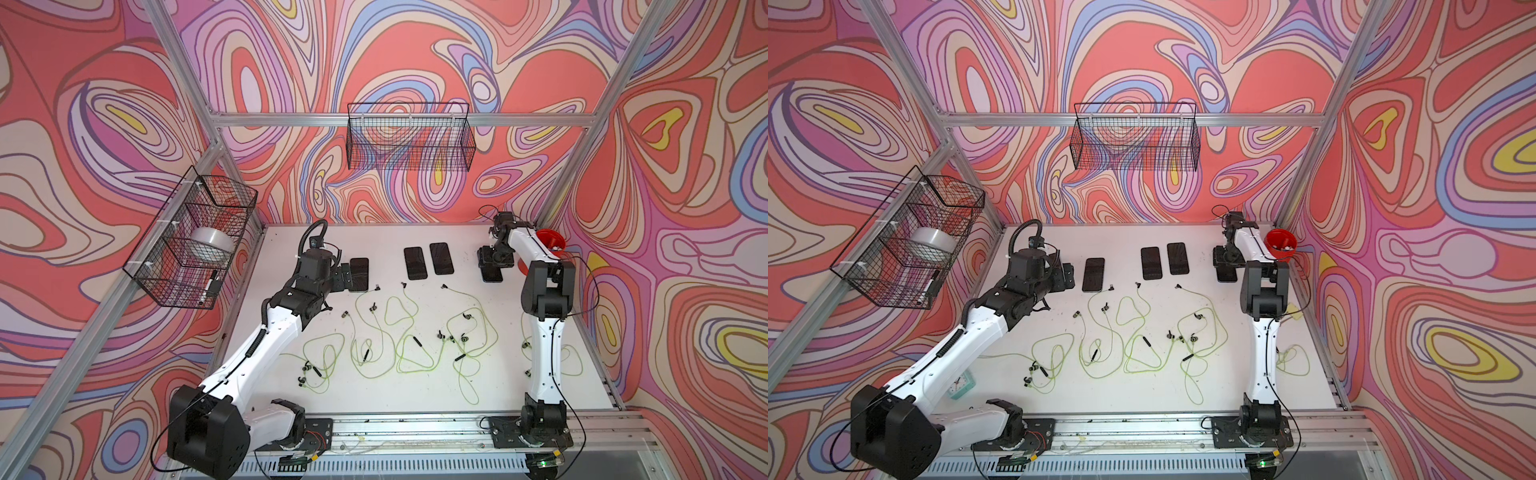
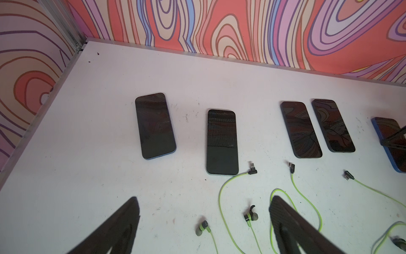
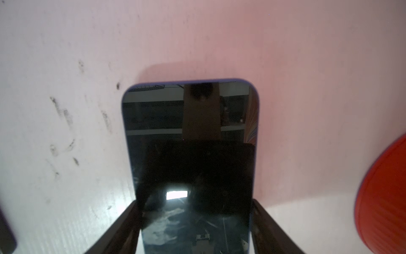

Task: Plug wired earphones into phones
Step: Pick up the phone at the center of the board.

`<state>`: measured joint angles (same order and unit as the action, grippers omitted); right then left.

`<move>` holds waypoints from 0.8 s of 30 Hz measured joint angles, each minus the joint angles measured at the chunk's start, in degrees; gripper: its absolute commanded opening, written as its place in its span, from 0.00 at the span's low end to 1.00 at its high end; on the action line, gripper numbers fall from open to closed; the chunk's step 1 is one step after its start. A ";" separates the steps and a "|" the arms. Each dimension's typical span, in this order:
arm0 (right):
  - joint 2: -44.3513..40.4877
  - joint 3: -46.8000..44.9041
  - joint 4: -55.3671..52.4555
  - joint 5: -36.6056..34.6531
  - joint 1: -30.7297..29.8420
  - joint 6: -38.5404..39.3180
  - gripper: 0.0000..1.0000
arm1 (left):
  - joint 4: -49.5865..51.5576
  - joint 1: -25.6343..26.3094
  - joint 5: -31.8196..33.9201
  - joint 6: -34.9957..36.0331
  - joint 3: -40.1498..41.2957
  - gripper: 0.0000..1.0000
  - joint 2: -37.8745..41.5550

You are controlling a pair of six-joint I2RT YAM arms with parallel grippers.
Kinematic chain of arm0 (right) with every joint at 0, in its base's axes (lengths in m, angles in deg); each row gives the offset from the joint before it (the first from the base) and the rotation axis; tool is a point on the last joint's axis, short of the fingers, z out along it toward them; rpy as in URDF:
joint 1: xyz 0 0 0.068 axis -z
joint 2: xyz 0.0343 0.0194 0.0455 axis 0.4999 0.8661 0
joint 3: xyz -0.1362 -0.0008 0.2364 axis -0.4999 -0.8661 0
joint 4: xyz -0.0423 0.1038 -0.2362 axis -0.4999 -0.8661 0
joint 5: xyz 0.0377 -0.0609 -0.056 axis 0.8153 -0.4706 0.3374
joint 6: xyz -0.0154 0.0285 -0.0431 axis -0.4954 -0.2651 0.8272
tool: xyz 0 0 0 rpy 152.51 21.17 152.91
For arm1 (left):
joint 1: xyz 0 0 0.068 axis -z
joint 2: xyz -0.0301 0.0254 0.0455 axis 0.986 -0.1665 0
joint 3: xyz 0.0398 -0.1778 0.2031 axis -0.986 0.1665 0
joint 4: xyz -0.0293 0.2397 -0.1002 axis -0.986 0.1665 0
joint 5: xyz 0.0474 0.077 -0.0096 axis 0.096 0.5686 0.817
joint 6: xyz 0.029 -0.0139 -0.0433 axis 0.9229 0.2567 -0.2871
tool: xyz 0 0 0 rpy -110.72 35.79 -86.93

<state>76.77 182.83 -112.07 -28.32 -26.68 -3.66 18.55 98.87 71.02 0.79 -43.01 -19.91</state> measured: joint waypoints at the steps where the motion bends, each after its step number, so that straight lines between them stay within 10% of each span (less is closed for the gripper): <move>1: -0.35 -0.55 -0.02 0.00 0.00 -0.13 0.54 | 0.00 0.00 -0.02 -0.07 0.00 0.94 0.00; 16: -15.43 -13.99 -3.08 -0.31 -2.45 -3.48 0.49 | -0.11 0.00 -1.29 -1.18 0.00 0.93 -0.24; 24: -21.94 -17.57 -3.30 -1.44 -16.09 -7.89 0.47 | -0.33 0.00 -1.90 -2.49 0.42 0.93 -0.81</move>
<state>54.82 165.25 -115.37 -29.76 -42.77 -11.55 18.22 98.87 69.11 -1.70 -42.60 -20.72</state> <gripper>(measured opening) 0.717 0.928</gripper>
